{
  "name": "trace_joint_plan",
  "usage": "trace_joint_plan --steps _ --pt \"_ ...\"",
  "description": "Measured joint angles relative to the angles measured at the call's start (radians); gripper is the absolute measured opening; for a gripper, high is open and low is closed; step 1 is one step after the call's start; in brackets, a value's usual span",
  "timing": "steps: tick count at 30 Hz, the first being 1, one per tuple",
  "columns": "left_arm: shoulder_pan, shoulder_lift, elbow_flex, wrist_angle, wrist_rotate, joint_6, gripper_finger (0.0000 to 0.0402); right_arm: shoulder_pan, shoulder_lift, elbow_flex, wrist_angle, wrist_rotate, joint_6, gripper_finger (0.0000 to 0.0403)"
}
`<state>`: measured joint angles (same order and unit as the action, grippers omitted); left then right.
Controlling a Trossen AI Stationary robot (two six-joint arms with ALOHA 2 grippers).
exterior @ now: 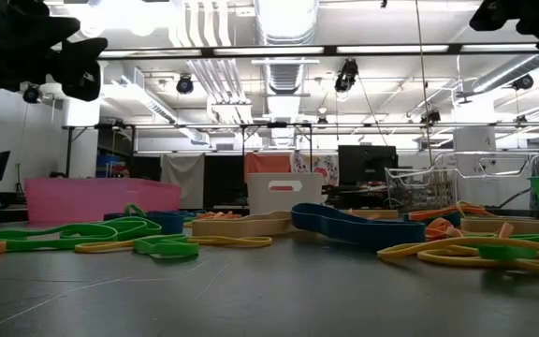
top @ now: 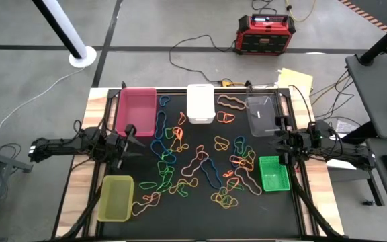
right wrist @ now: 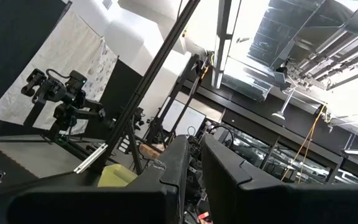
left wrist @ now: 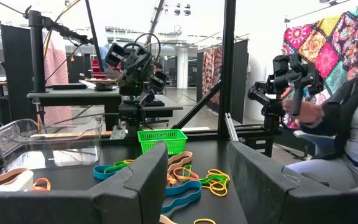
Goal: Sort rubber bands into baskets
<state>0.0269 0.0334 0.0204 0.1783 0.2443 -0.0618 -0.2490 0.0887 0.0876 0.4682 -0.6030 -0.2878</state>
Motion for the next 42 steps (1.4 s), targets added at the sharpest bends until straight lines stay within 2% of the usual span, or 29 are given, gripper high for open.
trace_joint_plan --steps 5,8,10,15,20,24,27,29,33,36,38,42 --pt "0.000 0.000 0.000 0.000 0.000 0.000 0.0155 0.000 0.000 0.000 -0.001 -0.001 0.026 0.0038" --pt "0.000 0.000 0.000 0.000 0.000 0.000 0.0155 0.000 0.001 0.000 -0.024 -0.024 0.284 0.0038" --pt "0.000 0.000 0.000 0.000 0.000 0.000 0.0155 0.000 0.005 0.000 -0.066 -0.025 0.393 0.0038" --pt "0.000 0.000 0.000 0.000 0.000 0.000 0.0155 0.000 0.007 -0.001 -0.211 -0.024 0.555 0.0038" --pt "0.000 0.000 0.000 0.000 0.000 0.000 0.0155 0.007 0.006 -0.037 -0.218 0.020 0.683 0.0038" --pt "0.000 0.000 0.000 0.001 0.000 0.000 0.0155 0.027 0.006 -0.056 -0.218 0.146 0.708 0.0038" --pt "0.000 0.000 -0.001 0.022 0.000 0.000 0.0155 0.046 0.006 -0.056 -0.201 0.203 0.708 0.0038" --pt "0.000 0.002 -0.001 0.109 0.000 -0.019 0.0155 0.061 0.006 -0.056 -0.181 0.212 0.700 0.0038" --pt "0.000 0.001 -0.001 0.340 0.000 -0.155 0.0155 0.094 0.006 -0.056 -0.136 0.222 0.648 0.0038" --pt "0.000 0.001 -0.001 0.465 0.001 -0.205 0.0155 0.117 0.007 -0.056 -0.097 0.341 0.608 0.0038" --pt "0.000 0.000 -0.001 0.506 0.009 -0.267 0.0155 0.120 0.011 -0.056 -0.078 0.415 0.593 0.0038" --pt "-0.002 0.001 -0.001 0.508 0.062 -0.211 0.0155 0.118 0.052 -0.027 -0.068 0.425 0.590 0.0038"
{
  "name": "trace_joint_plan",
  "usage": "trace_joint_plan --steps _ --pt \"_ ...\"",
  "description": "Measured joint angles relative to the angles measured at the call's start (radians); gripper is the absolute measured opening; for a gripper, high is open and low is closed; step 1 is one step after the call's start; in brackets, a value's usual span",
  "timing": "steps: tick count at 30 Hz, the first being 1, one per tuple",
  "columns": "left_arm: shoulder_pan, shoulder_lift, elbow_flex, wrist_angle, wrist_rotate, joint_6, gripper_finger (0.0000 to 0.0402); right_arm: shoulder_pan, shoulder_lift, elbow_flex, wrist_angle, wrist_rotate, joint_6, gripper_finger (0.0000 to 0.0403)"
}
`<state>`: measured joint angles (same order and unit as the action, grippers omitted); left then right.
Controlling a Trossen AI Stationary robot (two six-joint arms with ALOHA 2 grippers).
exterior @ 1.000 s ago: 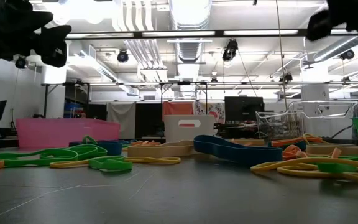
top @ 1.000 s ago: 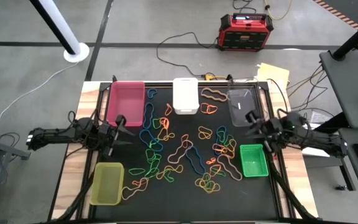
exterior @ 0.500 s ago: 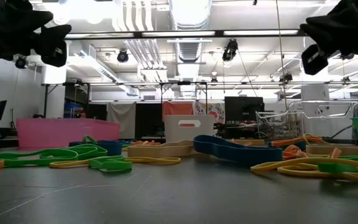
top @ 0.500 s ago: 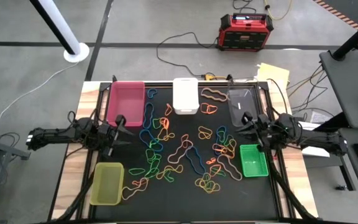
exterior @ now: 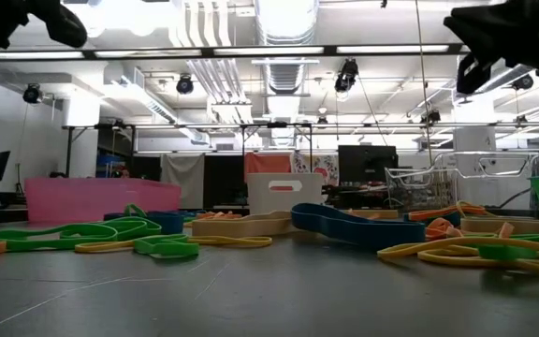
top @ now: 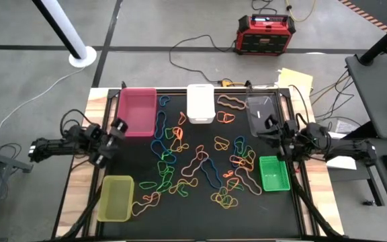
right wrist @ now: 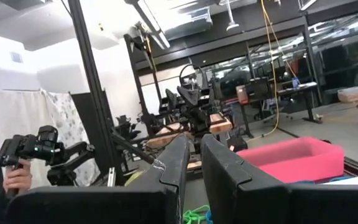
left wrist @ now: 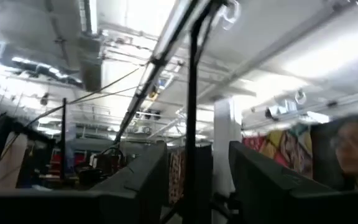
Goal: Sort rubber bands into baskets
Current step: Put the blue rubber band into the left yellow bin
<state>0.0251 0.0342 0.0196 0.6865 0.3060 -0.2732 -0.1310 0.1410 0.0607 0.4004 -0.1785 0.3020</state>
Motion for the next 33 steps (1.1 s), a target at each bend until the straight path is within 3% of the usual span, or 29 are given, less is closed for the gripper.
trace_joint_plan --steps 5,7,10,14,21,29,33 --pt "-0.001 0.061 0.000 -0.006 -0.007 0.015 0.0155 0.000 0.151 0.108 0.002 0.003 -0.058 0.0038" --pt "-0.001 0.119 0.000 0.004 -0.077 0.018 0.0155 0.000 0.234 0.169 -0.020 0.003 -0.094 0.0038" --pt "-0.005 0.220 0.001 0.050 -0.191 -0.043 0.0155 0.000 0.327 0.299 -0.200 -0.001 -0.159 0.0038" --pt "-0.011 0.344 0.064 0.006 -0.215 -0.168 0.0155 0.000 0.407 0.442 -0.421 -0.003 -0.164 0.0038" --pt "-0.116 0.658 0.320 -0.252 -0.300 -0.226 0.0155 0.000 0.438 0.518 -0.646 -0.065 -0.093 0.0038" --pt "-0.222 0.958 0.668 -0.875 -0.341 -0.237 0.0155 0.002 0.409 0.509 -0.733 -0.084 -0.049 0.0038" --pt "-0.236 1.055 0.784 -1.065 -0.348 -0.228 0.0155 0.002 0.418 0.509 -0.736 -0.083 -0.007 0.0038"
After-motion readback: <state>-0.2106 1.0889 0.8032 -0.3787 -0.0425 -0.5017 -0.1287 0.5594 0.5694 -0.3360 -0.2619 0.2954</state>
